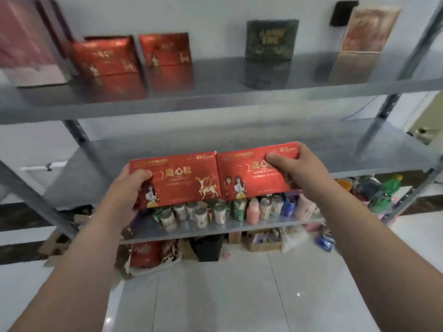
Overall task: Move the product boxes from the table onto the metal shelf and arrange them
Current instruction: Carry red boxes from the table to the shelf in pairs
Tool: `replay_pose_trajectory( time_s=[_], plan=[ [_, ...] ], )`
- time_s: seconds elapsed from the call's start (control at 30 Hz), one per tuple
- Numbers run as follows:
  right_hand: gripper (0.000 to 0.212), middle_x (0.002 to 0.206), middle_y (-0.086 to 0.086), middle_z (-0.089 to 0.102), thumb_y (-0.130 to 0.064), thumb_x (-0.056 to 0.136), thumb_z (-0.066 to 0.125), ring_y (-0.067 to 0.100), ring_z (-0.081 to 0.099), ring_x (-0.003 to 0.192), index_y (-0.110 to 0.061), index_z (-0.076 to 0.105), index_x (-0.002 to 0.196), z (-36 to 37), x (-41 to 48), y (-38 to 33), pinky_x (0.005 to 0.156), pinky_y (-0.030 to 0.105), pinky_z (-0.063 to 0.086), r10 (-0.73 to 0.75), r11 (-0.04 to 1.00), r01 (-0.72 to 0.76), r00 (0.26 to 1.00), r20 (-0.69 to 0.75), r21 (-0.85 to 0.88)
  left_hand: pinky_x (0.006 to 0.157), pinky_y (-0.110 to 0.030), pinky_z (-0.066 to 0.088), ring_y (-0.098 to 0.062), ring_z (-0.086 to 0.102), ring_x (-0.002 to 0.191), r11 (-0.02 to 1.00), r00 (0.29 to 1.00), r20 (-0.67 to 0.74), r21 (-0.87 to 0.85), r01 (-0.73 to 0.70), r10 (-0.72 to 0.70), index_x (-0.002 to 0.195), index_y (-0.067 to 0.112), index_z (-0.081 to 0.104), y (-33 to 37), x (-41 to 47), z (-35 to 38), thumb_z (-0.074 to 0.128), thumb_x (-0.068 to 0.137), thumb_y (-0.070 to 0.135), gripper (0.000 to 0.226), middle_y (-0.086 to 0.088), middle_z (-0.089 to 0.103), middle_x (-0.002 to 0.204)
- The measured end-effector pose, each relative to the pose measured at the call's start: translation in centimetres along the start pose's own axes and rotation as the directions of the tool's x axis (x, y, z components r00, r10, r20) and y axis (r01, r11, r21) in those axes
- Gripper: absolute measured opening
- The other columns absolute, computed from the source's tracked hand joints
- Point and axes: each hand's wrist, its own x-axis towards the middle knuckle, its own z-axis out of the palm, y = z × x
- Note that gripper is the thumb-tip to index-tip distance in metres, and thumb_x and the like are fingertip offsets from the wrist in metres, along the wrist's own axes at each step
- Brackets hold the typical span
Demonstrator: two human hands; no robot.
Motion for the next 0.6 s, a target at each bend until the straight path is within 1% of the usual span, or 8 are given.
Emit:
replay_pose_trajectory(
  time_s=[0.1, 0.2, 0.3, 0.33, 0.4, 0.47, 0.5, 0.6],
  plan=[
    [0.065, 0.09, 0.0, 0.075, -0.057, 0.063, 0.087, 0.018, 0.073, 0.072, -0.022, 0.061, 0.111, 3.1, 3.5, -5.1, 0.06, 0.032, 0.057, -0.087, 0.996, 0.087, 0.996, 0.025, -0.021, 0.075, -0.04, 0.055, -0.021, 0.067, 0.071, 0.996, 0.995, -0.053, -0.045, -0.083, 0.08, 0.095, 0.025, 0.056, 4.2, 2.3, -2.3, 0.053, 0.095, 0.012, 0.014, -0.006, 0.068, 0.085],
    [0.053, 0.099, 0.004, 0.075, -0.047, 0.07, 0.089, 0.025, 0.075, 0.086, -0.023, 0.059, 0.108, 5.7, 6.5, -8.9, 0.074, 0.043, 0.063, -0.155, 0.988, 0.155, 0.988, 0.03, 0.002, 0.077, -0.041, 0.056, -0.023, 0.069, 0.076, 0.985, 0.986, -0.063, -0.067, -0.162, 0.158, 0.097, 0.023, 0.057, 7.6, 4.7, -4.0, 0.054, 0.093, 0.011, 0.014, -0.01, 0.07, 0.09],
    [0.05, 0.099, 0.0, 0.074, -0.044, 0.073, 0.088, 0.017, 0.073, 0.082, -0.025, 0.059, 0.108, 7.5, 8.8, -12.2, 0.067, 0.034, 0.06, -0.21, 0.978, 0.21, 0.978, 0.009, -0.013, 0.072, -0.035, 0.055, -0.017, 0.07, 0.069, 0.972, 0.973, -0.057, -0.066, -0.227, 0.224, 0.098, 0.026, 0.058, 10.5, 7.2, -5.1, 0.06, 0.086, 0.017, 0.015, -0.007, 0.07, 0.089],
    [0.049, 0.099, -0.001, 0.073, -0.044, 0.074, 0.087, 0.017, 0.072, 0.081, -0.025, 0.059, 0.109, 8.0, 9.6, -13.0, 0.067, 0.034, 0.06, -0.225, 0.974, 0.225, 0.974, -0.003, -0.016, 0.074, -0.037, 0.056, -0.017, 0.071, 0.073, 0.969, 0.969, -0.052, -0.05, -0.243, 0.24, 0.1, 0.029, 0.059, 11.3, 8.1, -5.4, 0.063, 0.079, 0.023, 0.022, -0.007, 0.071, 0.092],
    [0.049, 0.099, 0.0, 0.072, -0.044, 0.074, 0.087, 0.02, 0.072, 0.085, -0.026, 0.058, 0.11, 8.8, 11.3, -14.2, 0.075, 0.042, 0.062, -0.246, 0.969, 0.246, 0.969, -0.023, -0.01, 0.08, -0.042, 0.057, -0.022, 0.072, 0.084, 0.958, 0.957, -0.042, -0.018, -0.288, 0.287, 0.107, 0.035, 0.06, 12.9, 9.7, -5.9, 0.064, 0.071, 0.03, 0.036, -0.006, 0.072, 0.101],
    [0.046, 0.1, 0.002, 0.072, -0.041, 0.075, 0.087, 0.027, 0.072, 0.087, -0.028, 0.057, 0.108, 9.6, 12.9, -15.0, 0.078, 0.049, 0.062, -0.279, 0.96, 0.279, 0.96, -0.036, 0.004, 0.077, -0.042, 0.058, -0.023, 0.071, 0.09, 0.932, 0.932, -0.035, -0.011, -0.362, 0.362, 0.117, 0.04, 0.056, 13.9, 11.6, -6.1, 0.066, 0.079, 0.025, 0.042, -0.003, 0.07, 0.106],
    [0.046, 0.101, 0.002, 0.072, -0.04, 0.076, 0.087, 0.029, 0.073, 0.087, -0.029, 0.057, 0.11, 10.0, 13.6, -15.3, 0.075, 0.048, 0.063, -0.295, 0.955, 0.296, 0.954, -0.043, 0.019, 0.074, -0.041, 0.058, -0.022, 0.071, 0.09, 0.92, 0.919, -0.025, -0.014, -0.393, 0.392, 0.12, 0.042, 0.055, 14.4, 12.5, -6.1, 0.065, 0.086, 0.019, 0.042, -0.001, 0.069, 0.108],
    [0.054, 0.1, -0.005, 0.067, -0.033, 0.082, 0.083, 0.013, 0.069, 0.075, -0.032, 0.052, 0.125, 11.3, 15.5, -16.0, 0.053, 0.024, 0.055, -0.34, 0.938, 0.343, 0.939, -0.057, 0.051, 0.078, -0.043, 0.059, -0.023, 0.071, 0.096, 0.886, 0.888, 0.013, 0.06, -0.459, 0.459, 0.118, 0.049, 0.056, 15.5, 15.3, -6.1, 0.062, 0.092, 0.011, 0.046, 0.001, 0.067, 0.115]
  ],
)
